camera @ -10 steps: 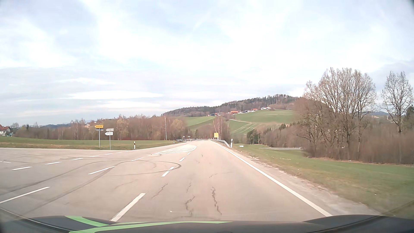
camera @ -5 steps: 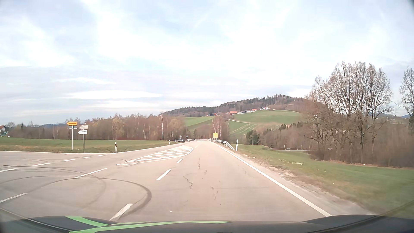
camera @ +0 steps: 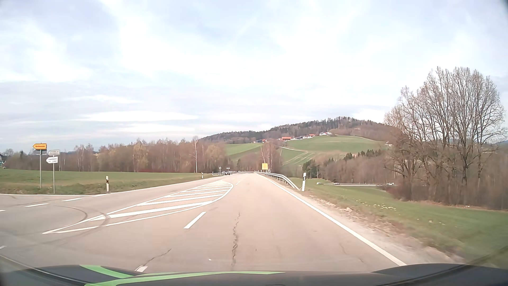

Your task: Follow the waypoints while adhering to traffic rules and regulations

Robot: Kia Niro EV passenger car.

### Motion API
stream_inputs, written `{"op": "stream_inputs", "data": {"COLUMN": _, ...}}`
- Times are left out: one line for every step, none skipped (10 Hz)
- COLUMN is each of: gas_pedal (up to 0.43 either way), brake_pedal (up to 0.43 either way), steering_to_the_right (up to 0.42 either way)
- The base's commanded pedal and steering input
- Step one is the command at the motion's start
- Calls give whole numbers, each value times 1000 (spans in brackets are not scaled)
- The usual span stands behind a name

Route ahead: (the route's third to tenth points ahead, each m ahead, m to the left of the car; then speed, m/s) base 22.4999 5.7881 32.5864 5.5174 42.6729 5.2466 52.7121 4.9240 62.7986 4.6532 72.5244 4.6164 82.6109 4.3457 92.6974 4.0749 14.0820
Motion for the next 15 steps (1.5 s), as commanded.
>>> {"op": "stream_inputs", "data": {"gas_pedal": 20, "brake_pedal": 0, "steering_to_the_right": -2}}
{"op": "stream_inputs", "data": {"gas_pedal": 20, "brake_pedal": 0, "steering_to_the_right": -2}}
{"op": "stream_inputs", "data": {"gas_pedal": 20, "brake_pedal": 0, "steering_to_the_right": -1}}
{"op": "stream_inputs", "data": {"gas_pedal": 20, "brake_pedal": 0, "steering_to_the_right": -1}}
{"op": "stream_inputs", "data": {"gas_pedal": 20, "brake_pedal": 0, "steering_to_the_right": -1}}
{"op": "stream_inputs", "data": {"gas_pedal": 20, "brake_pedal": 0, "steering_to_the_right": 0}}
{"op": "stream_inputs", "data": {"gas_pedal": 20, "brake_pedal": 0, "steering_to_the_right": 0}}
{"op": "stream_inputs", "data": {"gas_pedal": 20, "brake_pedal": 0, "steering_to_the_right": 1}}
{"op": "stream_inputs", "data": {"gas_pedal": 20, "brake_pedal": 0, "steering_to_the_right": 1}}
{"op": "stream_inputs", "data": {"gas_pedal": 28, "brake_pedal": 0, "steering_to_the_right": 3}}
{"op": "stream_inputs", "data": {"gas_pedal": 28, "brake_pedal": 0, "steering_to_the_right": 4}}
{"op": "stream_inputs", "data": {"gas_pedal": 28, "brake_pedal": 0, "steering_to_the_right": 4}}
{"op": "stream_inputs", "data": {"gas_pedal": 28, "brake_pedal": 0, "steering_to_the_right": 4}}
{"op": "stream_inputs", "data": {"gas_pedal": 28, "brake_pedal": 0, "steering_to_the_right": 4}}
{"op": "stream_inputs", "data": {"gas_pedal": 39, "brake_pedal": 0, "steering_to_the_right": 4}}
